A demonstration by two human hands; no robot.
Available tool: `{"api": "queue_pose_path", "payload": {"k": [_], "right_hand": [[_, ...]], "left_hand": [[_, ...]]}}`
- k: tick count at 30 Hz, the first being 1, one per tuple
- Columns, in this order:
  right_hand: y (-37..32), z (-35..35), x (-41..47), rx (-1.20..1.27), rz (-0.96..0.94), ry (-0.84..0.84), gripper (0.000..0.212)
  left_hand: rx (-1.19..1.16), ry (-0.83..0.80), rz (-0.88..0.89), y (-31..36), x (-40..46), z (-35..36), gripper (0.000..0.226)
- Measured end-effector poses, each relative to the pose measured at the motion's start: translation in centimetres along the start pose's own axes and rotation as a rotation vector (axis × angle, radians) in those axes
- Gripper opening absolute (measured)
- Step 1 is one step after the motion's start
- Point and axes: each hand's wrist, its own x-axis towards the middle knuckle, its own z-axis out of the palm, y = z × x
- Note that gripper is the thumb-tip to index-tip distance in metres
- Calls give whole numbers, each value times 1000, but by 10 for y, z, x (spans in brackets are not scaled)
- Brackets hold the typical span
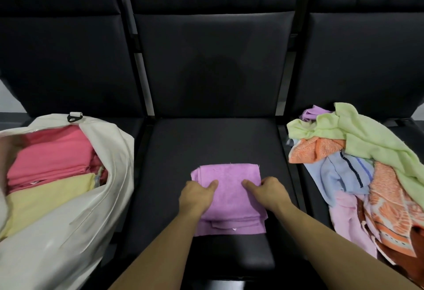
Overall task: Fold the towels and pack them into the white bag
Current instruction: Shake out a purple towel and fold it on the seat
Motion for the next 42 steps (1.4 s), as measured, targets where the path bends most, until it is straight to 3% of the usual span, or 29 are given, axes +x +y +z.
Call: {"api": "queue_pose_path", "payload": {"k": [3, 10, 14, 19, 22, 26, 30, 34, 37, 40, 42], "right_hand": [[-6, 6, -5, 42, -45, -36, 49], [-20, 6, -19, 148, -270, 8, 34], [-62, 7, -33, 392, -318, 46, 34], [-158, 32, -65, 593, -427, -165, 23], [-216, 67, -87, 595, -443, -299, 20], [-283, 129, -122, 623, -388, -475, 12], [-319, 185, -144, 687, -289, -587, 10], [-321, 203, -147, 244, -483, -458, 30], [-326, 203, -151, -58, -678, -396, 37], [-335, 197, -162, -385, -731, -346, 52], [-341, 191, -169, -476, -712, -401, 57]], "left_hand": [[15, -62, 55, 1, -3, 11, 58], [-123, -10, 186, -1, -8, -7, 51], [-250, 71, 294, -3, -16, -62, 49], [-377, 207, 337, -27, -29, -171, 37], [-482, 241, 254, -63, -39, -237, 23], [-706, 258, 38, -123, -39, -309, 30], [-978, 53, -210, -166, -30, -334, 32], [-996, 66, -232, -191, -13, -330, 35], [-875, 136, -218, -195, -8, -335, 38], [-694, 116, -237, -193, -13, -344, 42], [-596, 58, -256, -190, -18, -350, 42]]}}
